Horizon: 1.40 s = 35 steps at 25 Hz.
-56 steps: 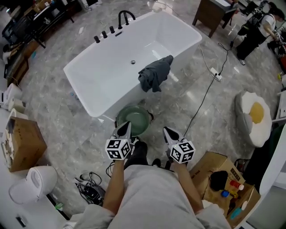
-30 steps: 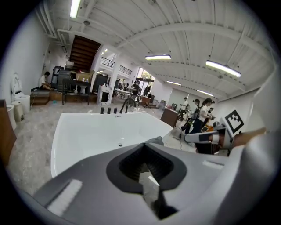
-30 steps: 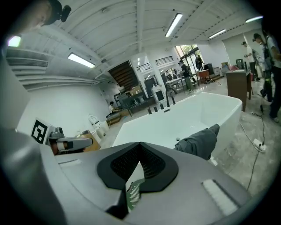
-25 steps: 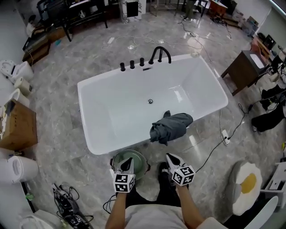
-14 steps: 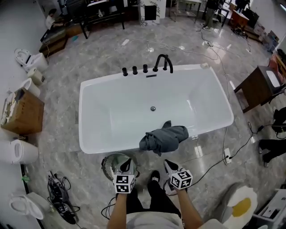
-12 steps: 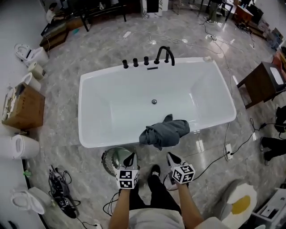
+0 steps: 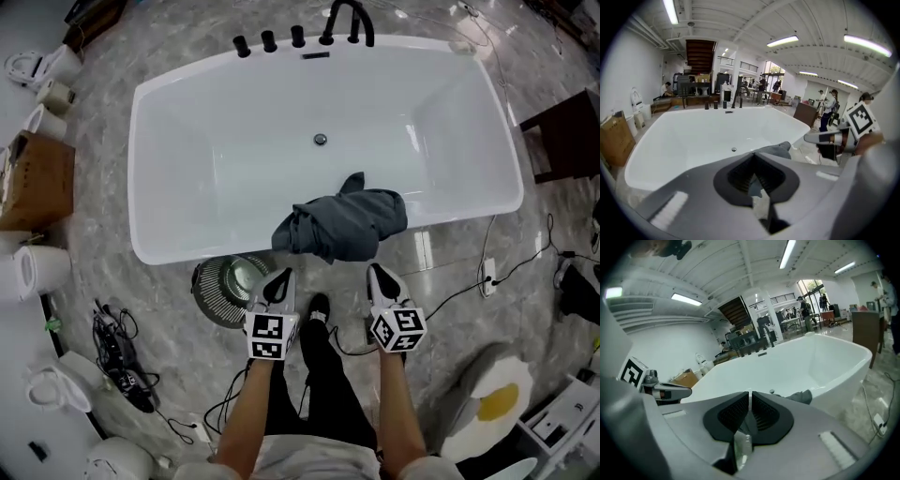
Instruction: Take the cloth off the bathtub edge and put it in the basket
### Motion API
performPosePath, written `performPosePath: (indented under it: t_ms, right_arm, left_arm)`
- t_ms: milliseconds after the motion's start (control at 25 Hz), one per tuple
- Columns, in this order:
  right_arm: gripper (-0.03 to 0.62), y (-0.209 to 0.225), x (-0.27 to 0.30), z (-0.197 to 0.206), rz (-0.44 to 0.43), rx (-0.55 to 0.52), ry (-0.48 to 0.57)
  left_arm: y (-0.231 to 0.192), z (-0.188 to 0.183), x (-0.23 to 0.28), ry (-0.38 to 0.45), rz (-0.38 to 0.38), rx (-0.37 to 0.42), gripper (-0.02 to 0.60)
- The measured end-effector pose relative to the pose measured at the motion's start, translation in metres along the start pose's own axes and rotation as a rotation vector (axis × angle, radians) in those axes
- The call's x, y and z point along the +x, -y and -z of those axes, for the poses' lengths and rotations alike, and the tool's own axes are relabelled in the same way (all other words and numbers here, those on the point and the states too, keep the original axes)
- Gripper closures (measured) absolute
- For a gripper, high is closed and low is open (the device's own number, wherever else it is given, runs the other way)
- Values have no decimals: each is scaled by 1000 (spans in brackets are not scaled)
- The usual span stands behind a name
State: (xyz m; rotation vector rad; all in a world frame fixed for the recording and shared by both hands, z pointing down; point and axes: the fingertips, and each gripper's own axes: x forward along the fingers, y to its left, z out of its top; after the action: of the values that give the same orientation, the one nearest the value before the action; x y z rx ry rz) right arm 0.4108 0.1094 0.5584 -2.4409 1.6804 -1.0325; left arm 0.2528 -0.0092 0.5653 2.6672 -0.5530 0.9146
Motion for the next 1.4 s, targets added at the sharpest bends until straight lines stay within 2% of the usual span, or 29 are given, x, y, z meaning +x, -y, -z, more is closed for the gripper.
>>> performPosePath:
  t_ms: [80,160,280,440,600,640,720,800,960,1120,1280,1400]
  right_arm:
    - [588,24,6,1,45,-12,39]
    - [546,41,18,1,56,-34,67]
    - [474,47,45,11,-23,-192,12]
    - [310,48,87,46,-196,-546,-187]
    - [144,63,115,68,-273,-758,-307]
    - [126,68,121,74,-284,-827,-344]
    - [90,79,133,87,-312,-942,-432]
    - [80,88,144,98,-345,-972,-522]
    - [82,87,159,118,-411,-960,-651]
    - [93,72,169,126,-434,-1106,-675]
    - [212,42,175,133,-478,-1221,-663]
    - [243,32,175,131,-478,-1234,-628]
  left_arm:
    - [6,9,17,-1,15,91,523]
    - [10,23,38,-14,35,154,523]
    - [11,42,67,-31,62,209,508]
    - [10,57,106,-67,134,378,333]
    - [6,86,147,-162,246,578,154]
    - [4,93,154,-194,262,627,118]
    - [0,100,164,-250,273,691,98]
    - [-2,104,173,-296,278,700,92]
    - [-6,113,195,-366,293,726,92]
    - [11,119,210,-437,383,752,94]
    - [30,113,215,-402,419,785,98]
    - [36,106,216,-356,406,804,120]
